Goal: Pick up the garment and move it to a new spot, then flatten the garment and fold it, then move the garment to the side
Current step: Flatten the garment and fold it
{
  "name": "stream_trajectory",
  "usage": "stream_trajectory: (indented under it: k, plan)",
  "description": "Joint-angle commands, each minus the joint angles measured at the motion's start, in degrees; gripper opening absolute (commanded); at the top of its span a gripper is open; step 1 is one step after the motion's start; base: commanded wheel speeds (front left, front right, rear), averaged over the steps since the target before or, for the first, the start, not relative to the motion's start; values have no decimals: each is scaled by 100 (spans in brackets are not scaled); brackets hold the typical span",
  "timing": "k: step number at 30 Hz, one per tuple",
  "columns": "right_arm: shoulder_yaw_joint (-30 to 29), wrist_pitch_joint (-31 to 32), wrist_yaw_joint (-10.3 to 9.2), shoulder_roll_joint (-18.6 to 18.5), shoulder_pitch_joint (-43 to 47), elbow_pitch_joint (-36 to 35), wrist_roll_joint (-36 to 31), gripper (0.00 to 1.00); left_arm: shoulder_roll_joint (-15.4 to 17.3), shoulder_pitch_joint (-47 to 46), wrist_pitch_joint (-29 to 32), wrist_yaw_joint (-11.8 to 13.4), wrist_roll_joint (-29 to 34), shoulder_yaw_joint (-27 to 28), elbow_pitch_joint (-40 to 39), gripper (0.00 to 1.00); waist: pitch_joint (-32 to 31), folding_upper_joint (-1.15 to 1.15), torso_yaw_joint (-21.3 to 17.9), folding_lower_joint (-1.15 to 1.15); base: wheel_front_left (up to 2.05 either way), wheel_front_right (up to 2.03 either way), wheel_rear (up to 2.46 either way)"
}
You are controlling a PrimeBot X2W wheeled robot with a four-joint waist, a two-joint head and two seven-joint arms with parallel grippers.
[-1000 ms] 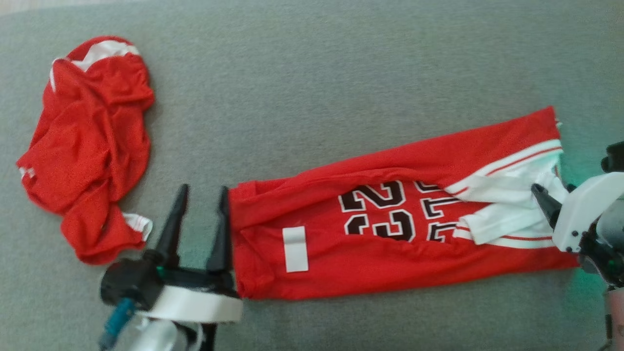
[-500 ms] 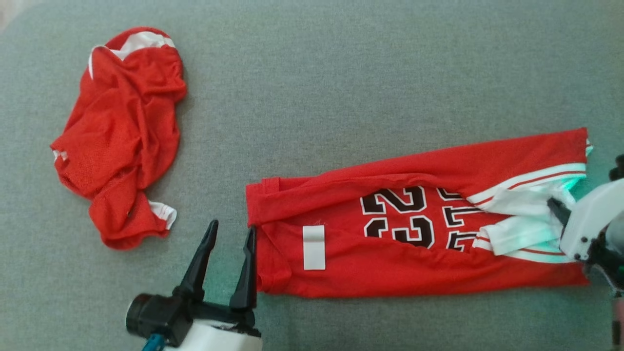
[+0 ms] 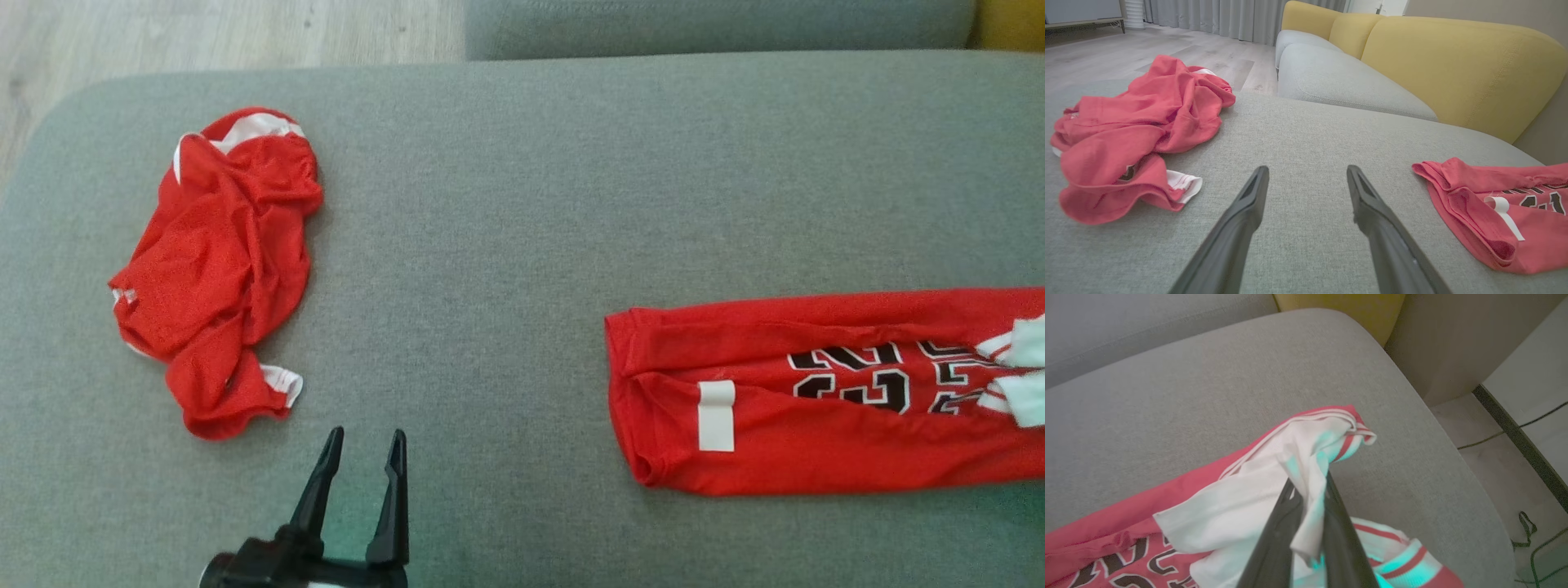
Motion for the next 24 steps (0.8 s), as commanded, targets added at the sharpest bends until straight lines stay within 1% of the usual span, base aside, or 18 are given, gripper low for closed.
stream_trajectory:
  k: [1,3,6,9,13,14,16,22,24]
  plan:
    - [129,0,-4,-297,-292,-321,107,0,-76,-20,-53,-22,58,219,-126,100,-85,0,-26,0,0,0,0]
    - [330,90,-4,-362,-270,-511,242,0,-86,12,-53,-34,65,239,-107,100,-123,0,-36,0,0,0,0]
    - [881,305,-4,-358,-149,-927,492,0,-94,50,-53,-39,49,267,-69,100,-166,0,-56,0,0,0,0]
    - [1653,552,-4,-202,18,-1429,742,0,-96,65,-53,-14,-28,220,-58,100,-195,0,-62,0,0,0,0]
    - [2613,768,-4,107,369,-1866,940,0,-97,27,-53,31,-109,67,-48,100,-187,0,-6,0,0,0,0]
    - [2613,768,-4,107,369,-1866,940,0,-97,27,-53,31,-109,67,-48,100,-187,0,-6,0,0,0,0]
    - [3017,728,-4,286,505,-1932,904,0,-97,27,-53,55,-139,21,-39,100,-185,0,9,0,0,0,0]
    - [3743,159,-4,1079,536,-1485,647,0,-98,9,-53,86,-154,-37,65,100,-202,0,53,0,0,0,0]
    - [3890,-14,-4,1260,508,-1307,589,0,-98,0,-53,94,-151,-37,85,100,-214,0,61,0,0,0,0]
